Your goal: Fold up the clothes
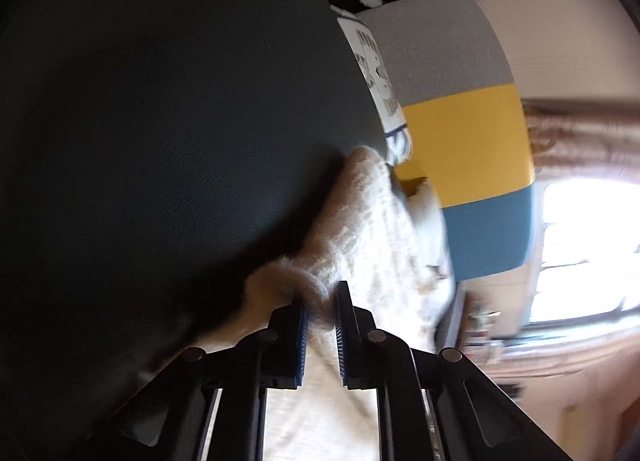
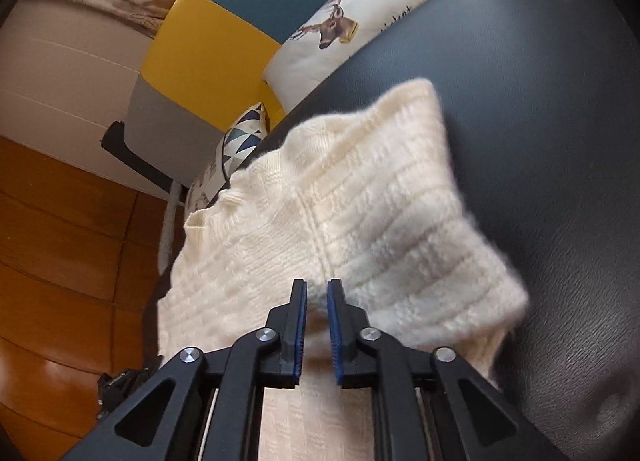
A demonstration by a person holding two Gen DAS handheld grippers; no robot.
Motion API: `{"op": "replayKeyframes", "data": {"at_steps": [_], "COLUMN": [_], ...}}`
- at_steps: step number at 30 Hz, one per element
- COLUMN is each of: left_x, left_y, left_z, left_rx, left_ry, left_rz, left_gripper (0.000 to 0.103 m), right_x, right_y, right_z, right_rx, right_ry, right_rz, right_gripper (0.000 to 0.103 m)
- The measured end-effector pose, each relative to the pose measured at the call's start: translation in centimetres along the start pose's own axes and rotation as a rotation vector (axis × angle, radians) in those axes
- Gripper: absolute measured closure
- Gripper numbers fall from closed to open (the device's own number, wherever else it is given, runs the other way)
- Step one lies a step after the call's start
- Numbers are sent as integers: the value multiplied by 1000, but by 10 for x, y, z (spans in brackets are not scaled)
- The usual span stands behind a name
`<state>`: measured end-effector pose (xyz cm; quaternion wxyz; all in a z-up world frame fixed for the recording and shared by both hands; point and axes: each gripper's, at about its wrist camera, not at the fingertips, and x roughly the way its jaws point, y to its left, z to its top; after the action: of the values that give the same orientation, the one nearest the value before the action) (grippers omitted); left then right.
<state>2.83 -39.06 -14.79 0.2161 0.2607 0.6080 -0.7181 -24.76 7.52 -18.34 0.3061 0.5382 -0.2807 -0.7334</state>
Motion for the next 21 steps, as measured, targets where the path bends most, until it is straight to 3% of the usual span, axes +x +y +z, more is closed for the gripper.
{"op": "replayKeyframes", "data": {"at_steps": [1, 2, 6, 12, 13, 17, 19, 21], "left_x": [1, 2, 9, 4, 5, 5, 2, -3], "left_y": [-2, -4, -11, 9, 7, -5, -15, -25], "left_z": [0, -1, 0, -4, -3, 1, 0, -2], "left_rx": [23, 45, 82, 48, 61, 123, 184, 256], "left_ry": [7, 14, 58, 106, 103, 75, 58, 42], "left_rz": [4, 8, 17, -10, 2, 25, 34, 38], "left_gripper": [91, 91, 91, 90, 90, 91, 91, 92], "right_x": [-1, -2, -1, 17, 22, 30, 23, 13], "right_y": [-4, -9, -22, -10, -8, 16, 38, 63], "right_z": [0, 2, 6, 1, 1, 4, 8, 8], "right_rx": [25, 69, 177, 172, 177, 66, -39, -186], "right_ry": [-1, -6, 2, 32, 34, 37, 6, -41], "right_rz": [22, 47, 123, 150, 136, 1, -46, -157], "right_gripper": [75, 72, 68, 60, 61, 90, 91, 91]}}
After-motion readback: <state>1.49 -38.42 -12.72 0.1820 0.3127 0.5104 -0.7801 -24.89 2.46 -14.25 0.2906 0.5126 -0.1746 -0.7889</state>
